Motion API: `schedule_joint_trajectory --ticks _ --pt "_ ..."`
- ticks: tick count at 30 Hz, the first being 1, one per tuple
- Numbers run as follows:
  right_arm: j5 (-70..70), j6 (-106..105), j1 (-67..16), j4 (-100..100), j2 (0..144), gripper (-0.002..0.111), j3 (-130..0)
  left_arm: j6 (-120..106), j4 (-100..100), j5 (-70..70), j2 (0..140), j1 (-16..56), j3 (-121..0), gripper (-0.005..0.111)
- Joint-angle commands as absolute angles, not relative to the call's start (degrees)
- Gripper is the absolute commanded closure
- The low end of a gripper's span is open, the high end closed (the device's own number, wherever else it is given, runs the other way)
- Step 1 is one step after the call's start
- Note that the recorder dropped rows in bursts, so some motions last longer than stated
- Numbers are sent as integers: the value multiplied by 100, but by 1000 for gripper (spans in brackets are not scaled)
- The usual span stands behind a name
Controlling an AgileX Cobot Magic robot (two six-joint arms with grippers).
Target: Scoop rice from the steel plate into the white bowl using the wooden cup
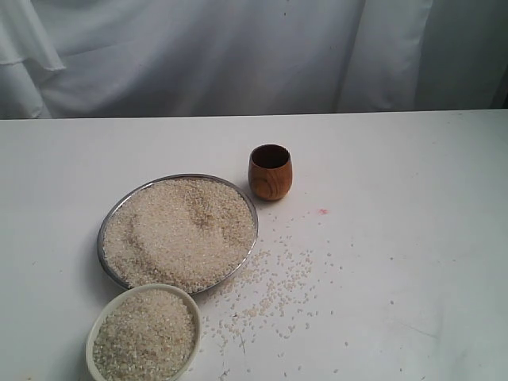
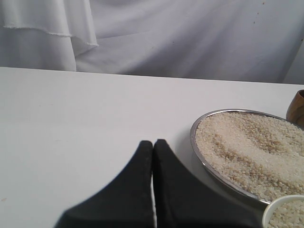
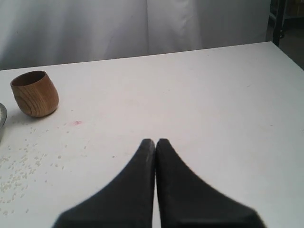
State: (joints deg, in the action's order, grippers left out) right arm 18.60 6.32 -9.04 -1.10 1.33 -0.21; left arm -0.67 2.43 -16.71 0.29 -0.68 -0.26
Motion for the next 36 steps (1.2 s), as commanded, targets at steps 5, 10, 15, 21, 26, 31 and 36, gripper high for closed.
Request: schedule_joint_trajectory --ticks 5,10,15,21,26,31,36 --pt "1864 449 -861 -65 88 108 0 -49 248 -1634 0 -60 0 107" --pt "1864 420 -861 -65 88 108 0 -49 248 -1634 0 -60 0 107" --pt "1864 450 -861 -65 88 108 0 -49 248 -1634 0 -60 0 107" --pt "1864 467 -861 -65 88 108 0 -49 248 -1634 0 -60 0 107" --pt "1864 467 -861 -65 88 108 0 -49 248 -1634 0 -60 0 107" --pt "1864 467 -861 -65 88 108 0 -49 248 -1634 0 -60 0 107" --pt "1864 467 -861 -65 88 108 0 -49 248 -1634 0 -60 0 107"
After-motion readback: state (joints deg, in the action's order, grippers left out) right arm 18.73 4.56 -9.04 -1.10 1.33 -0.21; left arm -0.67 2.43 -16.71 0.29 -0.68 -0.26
